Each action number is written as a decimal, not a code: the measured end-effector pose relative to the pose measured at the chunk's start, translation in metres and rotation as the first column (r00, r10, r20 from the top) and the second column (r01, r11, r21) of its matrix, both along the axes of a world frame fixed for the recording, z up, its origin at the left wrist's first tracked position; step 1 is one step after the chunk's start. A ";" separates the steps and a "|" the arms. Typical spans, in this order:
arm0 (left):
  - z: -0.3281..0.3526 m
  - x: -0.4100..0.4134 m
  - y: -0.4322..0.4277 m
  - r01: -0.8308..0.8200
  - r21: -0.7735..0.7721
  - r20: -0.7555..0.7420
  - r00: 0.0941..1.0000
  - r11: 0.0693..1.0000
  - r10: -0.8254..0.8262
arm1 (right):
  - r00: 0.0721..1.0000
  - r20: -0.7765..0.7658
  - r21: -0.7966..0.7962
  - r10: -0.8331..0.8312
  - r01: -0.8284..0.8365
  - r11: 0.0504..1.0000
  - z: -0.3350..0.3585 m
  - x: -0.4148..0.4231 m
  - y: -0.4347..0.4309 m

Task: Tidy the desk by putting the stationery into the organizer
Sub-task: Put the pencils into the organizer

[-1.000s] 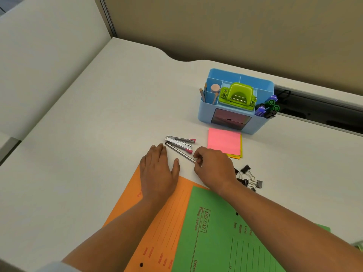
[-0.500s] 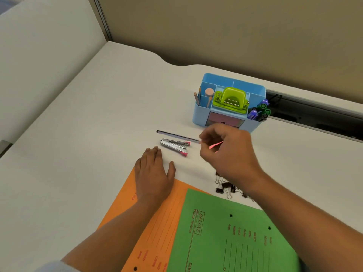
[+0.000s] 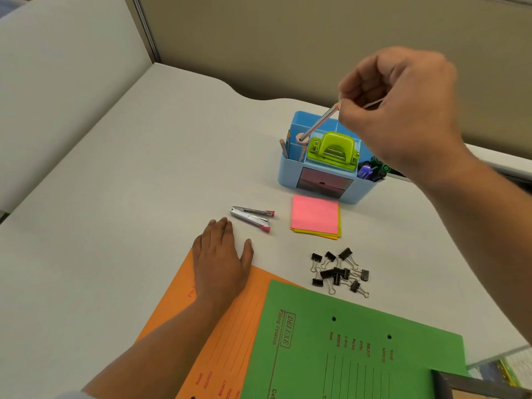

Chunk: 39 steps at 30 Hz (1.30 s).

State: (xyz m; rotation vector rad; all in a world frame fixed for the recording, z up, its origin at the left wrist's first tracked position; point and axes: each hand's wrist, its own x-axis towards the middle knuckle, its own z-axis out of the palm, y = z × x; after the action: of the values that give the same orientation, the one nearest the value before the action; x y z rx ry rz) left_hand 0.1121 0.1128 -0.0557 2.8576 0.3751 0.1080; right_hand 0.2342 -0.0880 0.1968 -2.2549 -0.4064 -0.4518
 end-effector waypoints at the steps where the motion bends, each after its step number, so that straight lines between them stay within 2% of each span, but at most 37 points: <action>1: 0.000 0.000 0.000 -0.001 0.000 0.000 1.000 1.000 0.001 | 1.000 0.005 -0.021 -0.002 0.002 1.000 -0.001 0.004 0.001; 10: 0.000 0.000 0.000 -0.001 -0.005 0.006 1.000 1.000 0.001 | 0.999 -0.046 -0.285 0.009 -0.022 0.958 -0.039 0.038 0.011; 20: -0.001 0.001 0.001 -0.004 -0.008 -0.002 1.000 1.000 0.004 | 0.994 -0.086 -0.405 0.063 -0.093 0.909 -0.069 0.055 0.011; 35: -0.002 0.000 0.000 -0.005 -0.004 0.000 1.000 1.000 0.005 | 0.992 -0.103 -0.425 0.068 -0.106 0.899 -0.080 0.052 0.015; 39: -0.002 0.000 0.000 0.000 -0.006 -0.006 1.000 1.000 0.000 | 0.995 -0.095 -0.372 0.029 -0.063 0.926 -0.075 0.043 0.012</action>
State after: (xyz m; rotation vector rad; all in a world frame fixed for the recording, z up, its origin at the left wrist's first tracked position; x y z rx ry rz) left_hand 0.1121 0.1132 -0.0580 2.8521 0.3755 0.0984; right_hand 0.2768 -0.0759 0.1215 -2.6175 -0.5362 -0.2636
